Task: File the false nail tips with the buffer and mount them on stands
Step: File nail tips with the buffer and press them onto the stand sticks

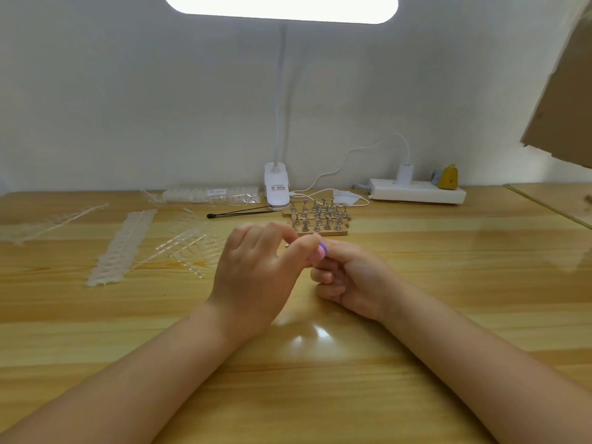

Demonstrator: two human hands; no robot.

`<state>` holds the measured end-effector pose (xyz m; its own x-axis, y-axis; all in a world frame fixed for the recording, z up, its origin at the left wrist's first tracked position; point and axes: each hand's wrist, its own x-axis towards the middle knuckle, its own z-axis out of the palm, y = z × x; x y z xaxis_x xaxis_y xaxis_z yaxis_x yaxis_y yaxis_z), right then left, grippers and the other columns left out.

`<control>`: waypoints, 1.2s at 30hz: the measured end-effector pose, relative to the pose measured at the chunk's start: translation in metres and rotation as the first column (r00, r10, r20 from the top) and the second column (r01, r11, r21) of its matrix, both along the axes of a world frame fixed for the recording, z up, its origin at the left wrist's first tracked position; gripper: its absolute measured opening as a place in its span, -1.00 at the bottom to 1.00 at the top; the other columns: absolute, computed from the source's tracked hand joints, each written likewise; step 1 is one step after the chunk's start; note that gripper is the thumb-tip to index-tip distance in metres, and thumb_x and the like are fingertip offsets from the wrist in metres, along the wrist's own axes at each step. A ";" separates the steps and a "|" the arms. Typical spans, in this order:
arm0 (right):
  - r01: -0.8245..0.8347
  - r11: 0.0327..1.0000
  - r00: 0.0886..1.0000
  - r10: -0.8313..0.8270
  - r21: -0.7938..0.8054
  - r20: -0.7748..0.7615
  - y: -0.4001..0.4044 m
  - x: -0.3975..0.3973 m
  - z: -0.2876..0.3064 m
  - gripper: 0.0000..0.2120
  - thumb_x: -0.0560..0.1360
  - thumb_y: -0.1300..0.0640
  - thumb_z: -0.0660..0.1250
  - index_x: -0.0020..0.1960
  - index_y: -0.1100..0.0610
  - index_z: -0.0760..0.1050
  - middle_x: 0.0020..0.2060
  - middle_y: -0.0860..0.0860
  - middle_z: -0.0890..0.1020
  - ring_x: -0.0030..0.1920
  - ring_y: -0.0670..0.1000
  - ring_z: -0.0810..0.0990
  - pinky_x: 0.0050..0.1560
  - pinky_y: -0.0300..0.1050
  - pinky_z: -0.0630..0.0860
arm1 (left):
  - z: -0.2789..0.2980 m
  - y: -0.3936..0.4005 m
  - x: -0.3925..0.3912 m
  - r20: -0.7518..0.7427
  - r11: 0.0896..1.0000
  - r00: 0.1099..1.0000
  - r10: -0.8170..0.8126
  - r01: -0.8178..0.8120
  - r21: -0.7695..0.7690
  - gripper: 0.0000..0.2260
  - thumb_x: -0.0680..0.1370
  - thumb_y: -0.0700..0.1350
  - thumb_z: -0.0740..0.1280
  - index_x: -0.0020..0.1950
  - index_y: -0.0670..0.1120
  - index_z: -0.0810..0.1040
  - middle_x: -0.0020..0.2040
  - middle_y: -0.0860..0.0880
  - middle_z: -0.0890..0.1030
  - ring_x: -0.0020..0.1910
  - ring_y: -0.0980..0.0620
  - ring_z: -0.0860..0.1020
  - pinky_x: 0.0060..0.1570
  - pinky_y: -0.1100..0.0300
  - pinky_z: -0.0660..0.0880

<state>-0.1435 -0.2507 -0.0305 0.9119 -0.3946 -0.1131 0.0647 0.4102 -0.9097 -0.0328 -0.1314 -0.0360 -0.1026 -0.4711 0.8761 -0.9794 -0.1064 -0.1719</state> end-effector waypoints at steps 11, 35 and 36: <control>-0.065 0.997 0.998 0.066 -0.038 0.015 -0.001 -0.002 0.000 -0.87 0.47 0.07 0.26 -0.21 0.10 0.40 -0.46 -0.06 0.24 -0.48 -0.13 0.32 -0.59 -0.34 0.17 | 0.005 0.005 0.011 -0.033 0.998 0.997 0.063 -0.063 -0.003 -0.80 0.44 -0.17 0.50 0.02 0.01 0.62 -0.15 -0.05 0.60 -0.26 -0.12 0.56 -0.08 0.02 0.36; -0.013 0.983 1.000 0.011 -0.185 -0.015 -0.006 -0.004 0.003 -0.79 0.33 -0.04 0.38 -0.38 0.07 0.56 -0.53 -0.09 0.30 -0.56 -0.16 0.27 -0.62 -0.36 0.11 | 0.005 0.005 0.002 -0.501 0.945 0.854 -0.139 0.266 0.191 -0.64 0.47 0.17 0.32 0.14 0.00 0.62 -0.10 0.17 0.64 -0.11 0.17 0.55 0.09 0.06 0.36; -0.032 0.978 0.999 0.028 -0.207 -0.022 -0.006 -0.004 0.003 -0.79 0.33 -0.05 0.38 -0.37 0.07 0.58 -0.51 -0.07 0.31 -0.55 -0.15 0.27 -0.61 -0.35 0.11 | 0.005 0.004 0.000 -0.517 0.942 0.842 -0.154 0.282 0.180 -0.71 0.46 0.13 0.36 0.08 0.02 0.64 -0.13 0.17 0.64 -0.14 0.17 0.56 0.06 0.04 0.38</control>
<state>-0.1478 -0.2567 -0.0278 0.9222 -0.3836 -0.0490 0.0373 0.2145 -0.9760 -0.0329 -0.1274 -0.0314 0.1835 -0.6889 0.7013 -0.9336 0.1013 0.3438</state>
